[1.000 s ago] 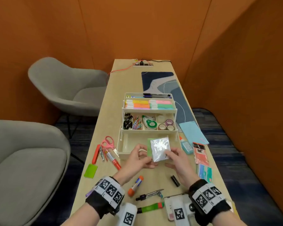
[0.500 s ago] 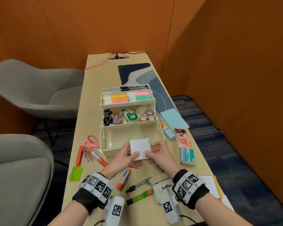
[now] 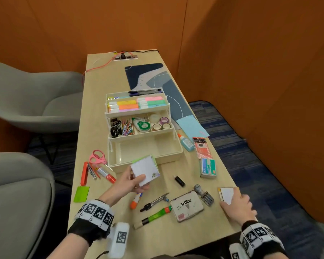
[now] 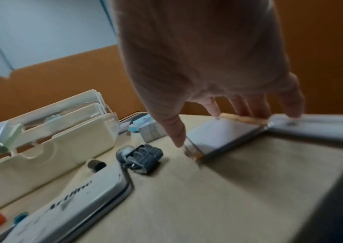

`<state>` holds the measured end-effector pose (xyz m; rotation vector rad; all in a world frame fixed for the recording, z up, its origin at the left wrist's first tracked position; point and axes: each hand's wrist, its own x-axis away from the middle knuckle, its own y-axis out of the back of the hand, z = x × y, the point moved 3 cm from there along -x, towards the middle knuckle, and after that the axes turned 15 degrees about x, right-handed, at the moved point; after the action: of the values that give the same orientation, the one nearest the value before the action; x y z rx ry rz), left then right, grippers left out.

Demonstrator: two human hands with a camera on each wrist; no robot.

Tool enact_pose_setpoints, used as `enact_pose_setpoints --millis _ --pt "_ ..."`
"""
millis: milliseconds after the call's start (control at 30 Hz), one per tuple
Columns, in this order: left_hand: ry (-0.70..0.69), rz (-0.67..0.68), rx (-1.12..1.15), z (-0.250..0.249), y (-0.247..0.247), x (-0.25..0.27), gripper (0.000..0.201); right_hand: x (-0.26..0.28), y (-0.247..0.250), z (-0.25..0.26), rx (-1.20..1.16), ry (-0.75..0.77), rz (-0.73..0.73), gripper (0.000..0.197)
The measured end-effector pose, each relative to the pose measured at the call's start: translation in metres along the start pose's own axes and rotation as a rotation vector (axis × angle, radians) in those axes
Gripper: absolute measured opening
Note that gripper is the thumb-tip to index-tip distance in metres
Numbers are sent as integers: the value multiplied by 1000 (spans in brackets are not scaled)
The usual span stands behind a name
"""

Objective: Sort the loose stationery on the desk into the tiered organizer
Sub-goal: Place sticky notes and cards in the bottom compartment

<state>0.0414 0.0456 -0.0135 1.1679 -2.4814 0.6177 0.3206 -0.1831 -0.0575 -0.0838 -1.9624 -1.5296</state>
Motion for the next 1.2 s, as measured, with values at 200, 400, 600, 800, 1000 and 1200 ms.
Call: enact_pose_setpoints --millis 200,400,600,800,1000,1200 --pt "4 103 -13 -6 -24 -7 47 8 12 2 -191 16 -145 91" --pt "-1 217 -36 -16 -36 -5 34 26 66 28 -659 137 -396 51" --pt "27 316 -74 -27 -53 0 44 55 90 103 -1007 478 -82 32" --pt "53 258 -206 -27 -55 -7 52 56 76 149 -1186 606 389 33" --pt "60 111 -371 -25 -55 -12 46 64 63 157 -975 729 367 47" --pt "142 115 -433 -27 -56 -15 42 60 54 162 -1038 690 463 46"
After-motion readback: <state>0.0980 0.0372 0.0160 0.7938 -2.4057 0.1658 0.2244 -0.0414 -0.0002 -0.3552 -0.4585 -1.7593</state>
